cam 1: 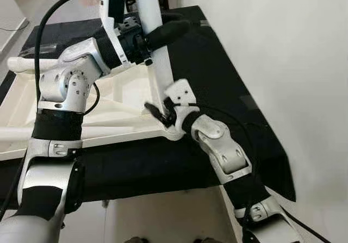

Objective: Building children table

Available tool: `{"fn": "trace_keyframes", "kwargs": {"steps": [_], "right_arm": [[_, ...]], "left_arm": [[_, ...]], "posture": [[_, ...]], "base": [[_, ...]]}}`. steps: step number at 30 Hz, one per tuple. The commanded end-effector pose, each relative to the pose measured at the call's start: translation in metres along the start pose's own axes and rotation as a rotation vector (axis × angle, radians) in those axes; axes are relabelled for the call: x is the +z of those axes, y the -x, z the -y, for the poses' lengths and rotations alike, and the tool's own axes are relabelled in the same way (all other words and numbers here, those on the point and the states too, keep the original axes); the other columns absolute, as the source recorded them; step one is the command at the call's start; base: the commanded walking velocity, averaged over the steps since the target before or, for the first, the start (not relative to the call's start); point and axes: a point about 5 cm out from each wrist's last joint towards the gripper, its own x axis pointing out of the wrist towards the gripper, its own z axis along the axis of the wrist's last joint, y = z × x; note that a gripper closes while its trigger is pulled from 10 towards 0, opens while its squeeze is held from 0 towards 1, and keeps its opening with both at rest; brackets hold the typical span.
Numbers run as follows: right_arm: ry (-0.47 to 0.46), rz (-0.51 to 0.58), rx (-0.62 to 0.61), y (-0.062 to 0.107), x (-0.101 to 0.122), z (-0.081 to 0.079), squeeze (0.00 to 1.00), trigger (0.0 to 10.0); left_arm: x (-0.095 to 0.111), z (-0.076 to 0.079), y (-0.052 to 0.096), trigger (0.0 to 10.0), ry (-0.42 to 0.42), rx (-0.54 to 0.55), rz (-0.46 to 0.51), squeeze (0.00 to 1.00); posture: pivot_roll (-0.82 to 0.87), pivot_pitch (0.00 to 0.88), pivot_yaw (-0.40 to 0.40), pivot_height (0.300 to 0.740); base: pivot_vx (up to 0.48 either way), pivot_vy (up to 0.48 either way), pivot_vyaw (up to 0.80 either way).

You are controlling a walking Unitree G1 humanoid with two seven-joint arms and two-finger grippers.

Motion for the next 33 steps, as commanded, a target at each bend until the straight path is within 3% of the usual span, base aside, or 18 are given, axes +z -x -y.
{"fn": "trace_keyframes", "kwargs": {"steps": [1, 2, 4, 5, 9, 10, 14, 15, 19, 20, 21, 28, 33], "right_arm": [[0.020, 0.051, 0.139, -0.003, 0.010, -0.003, 1.00, 10.0], [0.041, 0.068, 0.192, -0.001, 0.014, 0.001, 1.00, 10.0], [0.041, 0.068, 0.192, -0.001, 0.014, 0.001, 1.00, 10.0], [0.069, 0.076, 0.280, 0.001, 0.019, 0.007, 0.62, 10.0], [0.076, 0.074, 0.309, 0.002, 0.020, 0.009, 0.62, 10.0], [0.100, 0.067, 0.346, 0.000, 0.024, 0.014, 0.00, 10.0], [0.115, 0.066, 0.378, -0.002, 0.029, 0.018, 0.00, 10.0], [0.107, 0.090, 0.444, -0.007, 0.040, 0.021, 0.00, 10.0], [0.088, 0.116, 0.497, -0.010, 0.045, 0.018, 0.00, 10.0], [0.081, 0.132, 0.535, -0.011, 0.047, 0.015, 0.00, 7.8], [0.074, 0.145, 0.570, -0.011, 0.049, 0.013, 0.00, 0.0], [0.046, 0.188, 0.673, -0.007, 0.052, 0.005, 0.00, 0.0], [0.038, 0.181, 0.696, -0.005, 0.049, 0.007, 0.00, 0.0]], "left_arm": [[0.010, 0.012, -0.010, 0.0, -0.012, -0.122, 0.034, 0.00], [0.011, 0.016, -0.013, 0.0, -0.001, -0.178, 0.031, 0.00], [0.011, 0.016, -0.013, 0.0, -0.001, -0.178, 0.031, 0.00], [0.010, 0.022, -0.017, 0.0, 0.019, -0.284, 0.011, 0.00], [0.009, 0.024, -0.018, 0.0, 0.023, -0.319, -0.001, 0.00], [0.008, 0.027, -0.023, 0.0, 0.021, -0.384, -0.025, 0.00], [0.007, 0.031, -0.028, 0.0, 0.019, -0.449, -0.042, 0.00], [0.010, 0.037, -0.038, 0.0, 0.038, -0.556, -0.038, 0.00], [0.012, 0.041, -0.042, 0.0, 0.057, -0.631, -0.025, 0.00], [0.012, 0.043, -0.042, 0.0, 0.068, -0.678, -0.024, 0.00], [0.014, 0.046, -0.042, 0.0, 0.084, -0.722, -0.014, 0.00], [0.023, 0.057, -0.037, 0.0, 0.129, -0.847, 0.044, 0.00], [0.024, 0.060, -0.036, 0.0, 0.127, -0.876, 0.058, 0.00]], "posture": [[0.05, 0.136, -0.002, 0.740], [0.05, 0.136, -0.004, 0.740], [0.05, 0.136, -0.004, 0.740], [0.05, 0.134, -0.005, 0.740], [0.05, 0.134, -0.005, 0.740], [0.04, 0.131, -0.009, 0.740], [0.04, 0.131, -0.010, 0.740], [0.04, 0.132, -0.011, 0.740], [0.04, 0.133, -0.009, 0.740], [0.04, 0.133, -0.009, 0.740], [0.03, 0.132, -0.009, 0.740], [0.03, 0.140, -0.008, 0.740], [0.00, 0.141, -0.020, 0.740]], "base": [[0.000, 0.000, 0.00], [0.000, 0.000, 0.00], [0.000, 0.000, 0.00], [0.000, 0.000, 0.00], [0.000, 0.000, 0.00], [0.000, 0.000, 0.00], [0.000, 0.000, 0.00], [0.000, 0.000, 0.00], [0.000, 0.000, 0.00], [0.000, 0.000, 0.00], [0.000, 0.000, 0.00], [0.000, 0.000, 0.00], [0.000, 0.000, 0.00]]}}
